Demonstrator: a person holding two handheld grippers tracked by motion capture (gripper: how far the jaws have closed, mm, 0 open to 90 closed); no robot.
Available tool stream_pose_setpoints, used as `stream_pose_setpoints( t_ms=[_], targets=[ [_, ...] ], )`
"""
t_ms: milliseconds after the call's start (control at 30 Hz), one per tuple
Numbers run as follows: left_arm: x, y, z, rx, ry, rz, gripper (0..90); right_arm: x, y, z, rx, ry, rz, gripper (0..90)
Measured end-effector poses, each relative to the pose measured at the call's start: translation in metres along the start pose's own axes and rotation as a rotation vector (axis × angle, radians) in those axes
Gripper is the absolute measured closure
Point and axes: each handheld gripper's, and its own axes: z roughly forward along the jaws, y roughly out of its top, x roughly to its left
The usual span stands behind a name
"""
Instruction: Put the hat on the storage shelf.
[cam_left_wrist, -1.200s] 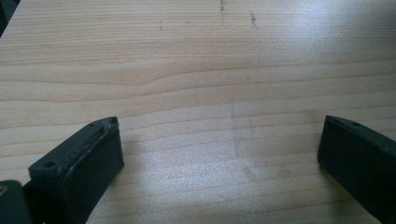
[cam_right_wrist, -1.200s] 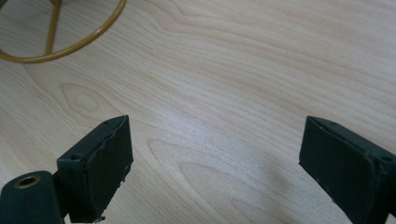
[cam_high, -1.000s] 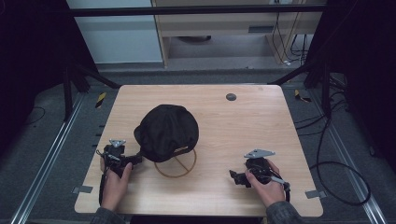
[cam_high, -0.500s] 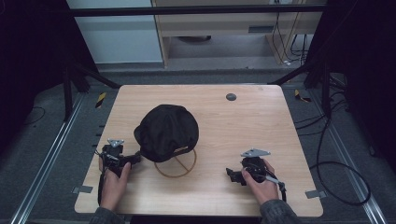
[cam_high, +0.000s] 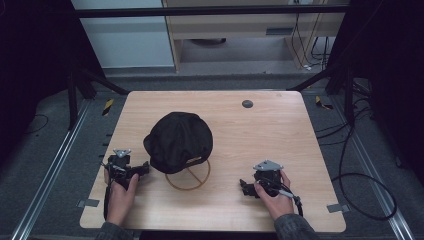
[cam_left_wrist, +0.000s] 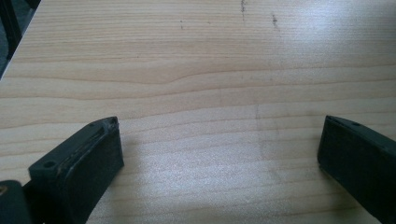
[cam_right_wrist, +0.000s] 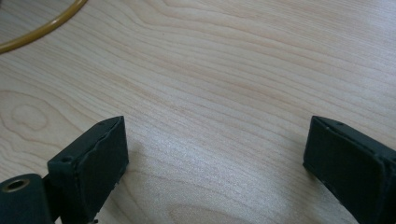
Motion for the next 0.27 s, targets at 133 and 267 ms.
stream_pose_setpoints(
  t_ms=[133,267],
  targets=[
    [-0.0001,-0.0001,-0.0002,0.001,0.000,0.000,0.0,0.0006,0.0001,0.0001,0.004,-0.006,-0.004,5.6],
    [-0.0001,-0.0001,-0.0002,0.001,0.000,0.000,0.0,0.0002,-0.0003,0.0000,0.003,-0.005,-0.006,5.4]
  ],
)
